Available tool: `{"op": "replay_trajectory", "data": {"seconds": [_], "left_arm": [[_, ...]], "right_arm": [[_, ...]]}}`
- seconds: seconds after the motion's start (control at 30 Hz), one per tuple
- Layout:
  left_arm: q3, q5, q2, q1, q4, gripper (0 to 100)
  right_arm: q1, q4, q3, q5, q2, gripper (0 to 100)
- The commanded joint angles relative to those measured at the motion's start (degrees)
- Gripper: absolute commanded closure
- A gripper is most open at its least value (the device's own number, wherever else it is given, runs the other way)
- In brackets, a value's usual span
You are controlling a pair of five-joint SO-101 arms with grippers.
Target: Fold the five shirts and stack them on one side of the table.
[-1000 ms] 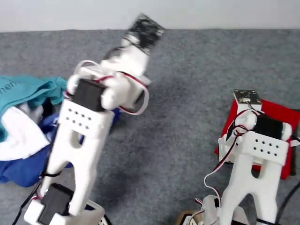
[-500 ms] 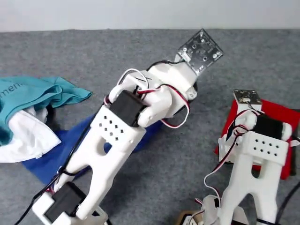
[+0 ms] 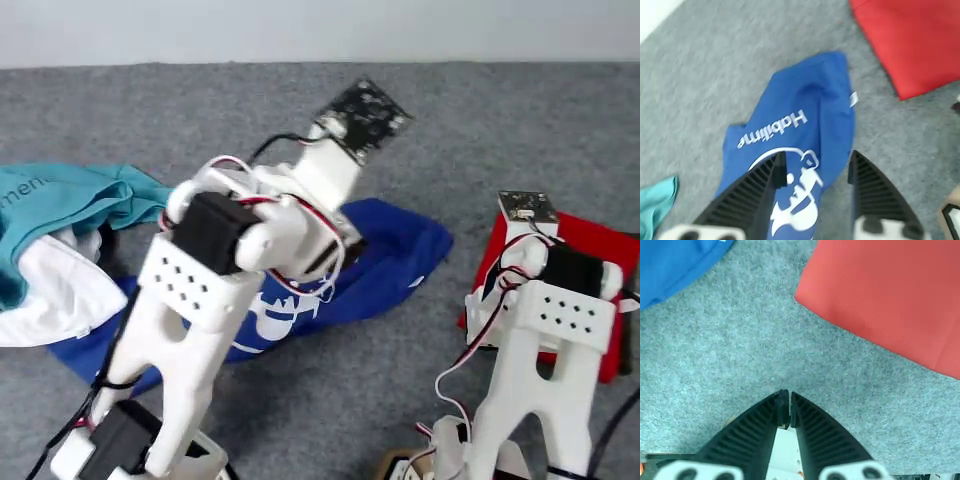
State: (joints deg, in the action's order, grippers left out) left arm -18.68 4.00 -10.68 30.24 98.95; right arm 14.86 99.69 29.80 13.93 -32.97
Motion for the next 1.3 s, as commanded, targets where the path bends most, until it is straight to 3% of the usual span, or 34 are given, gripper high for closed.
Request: {"op": "replay_trajectory", "data": {"seconds": [0.0, 0.33, 0.57, 0.73, 0.93, 1.17, 1.27], "left_arm": [[3.2, -0.4, -3.2, -4.8, 1.7, 85], [31.8, 3.4, -4.0, -7.9, -0.5, 89], [44.1, 4.7, -4.0, -20.6, -10.0, 76], [50.0, 12.3, -3.4, -27.4, -15.0, 75], [60.8, 16.0, -3.4, -31.8, -28.9, 76], [56.5, 20.5, -3.6, -32.1, -30.9, 99], [50.7, 20.6, -4.0, -32.5, -28.7, 99]], "right_arm": [[-0.6, 0.9, -0.3, -0.4, -2.0, 99.0], [-0.6, 1.1, -0.3, -0.4, -2.2, 99.0], [-0.4, 1.1, -0.3, -0.4, -2.2, 99.0], [-0.3, 1.2, -0.3, -0.5, -2.2, 99.0], [-0.5, 1.0, -0.3, -0.5, -1.8, 99.0], [-0.5, 1.2, -0.3, -0.5, -2.2, 99.0], [-0.5, 1.2, -0.3, -0.5, -2.2, 99.0]]}}
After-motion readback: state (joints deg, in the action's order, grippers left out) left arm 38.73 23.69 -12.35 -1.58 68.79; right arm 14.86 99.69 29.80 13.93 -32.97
